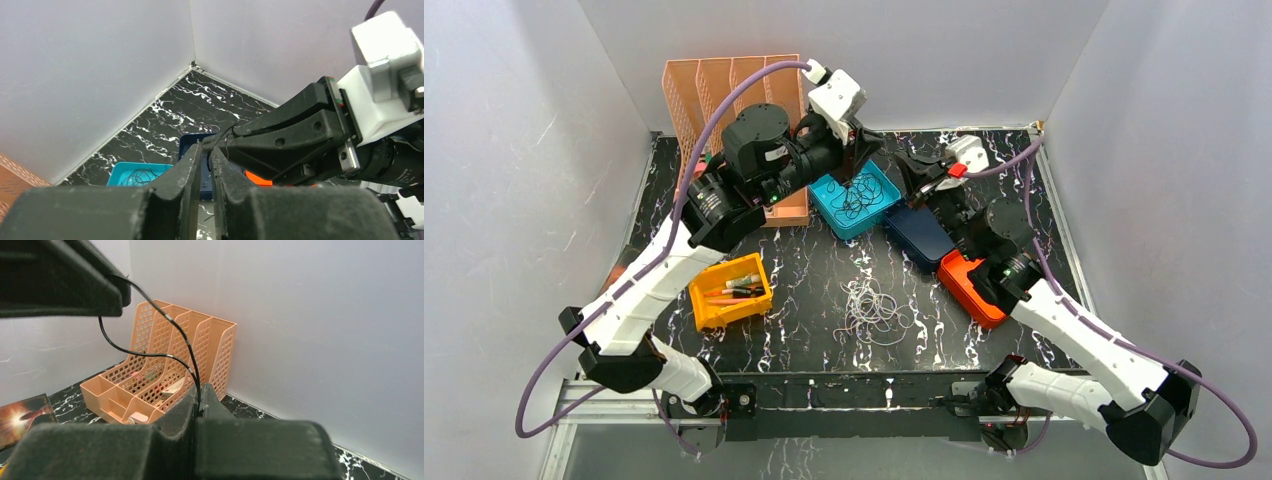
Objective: Untangle the cables
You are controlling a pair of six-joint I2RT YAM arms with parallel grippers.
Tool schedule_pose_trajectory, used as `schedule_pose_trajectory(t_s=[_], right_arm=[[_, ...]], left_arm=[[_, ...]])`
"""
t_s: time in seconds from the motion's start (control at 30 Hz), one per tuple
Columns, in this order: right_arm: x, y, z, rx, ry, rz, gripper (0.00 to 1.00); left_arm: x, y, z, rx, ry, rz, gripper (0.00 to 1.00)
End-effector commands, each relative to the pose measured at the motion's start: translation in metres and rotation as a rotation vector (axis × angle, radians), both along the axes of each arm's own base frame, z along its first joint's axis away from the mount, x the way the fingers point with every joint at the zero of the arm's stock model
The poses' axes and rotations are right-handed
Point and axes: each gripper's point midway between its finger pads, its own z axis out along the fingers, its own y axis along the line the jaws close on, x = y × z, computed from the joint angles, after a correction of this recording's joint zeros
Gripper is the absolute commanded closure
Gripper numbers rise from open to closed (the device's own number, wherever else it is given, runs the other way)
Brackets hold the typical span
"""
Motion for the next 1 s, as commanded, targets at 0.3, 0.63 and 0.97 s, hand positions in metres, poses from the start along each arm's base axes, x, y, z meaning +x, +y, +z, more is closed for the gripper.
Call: schedule_pose_trajectory(t_s=[0.3, 0.63, 0.97], right_arm=[[0.010, -0.049, 0.010, 0.041, 0.138, -0.232, 1.00], [0.036, -0.096, -0.015, 0.029, 0.279, -0.481, 1.00], [0.057, -0.180, -0.027, 0.142, 0.406, -0.631, 1.00]], left_arm=[[-0.007, 0.013, -0.003, -0.052, 0.019, 0.024, 0.33], [-0.008, 0.037, -0.013, -0.064, 0.047, 0.109, 0.02], [-0.006, 0.041, -0.021, -0.052, 0.065, 0.137, 0.02]])
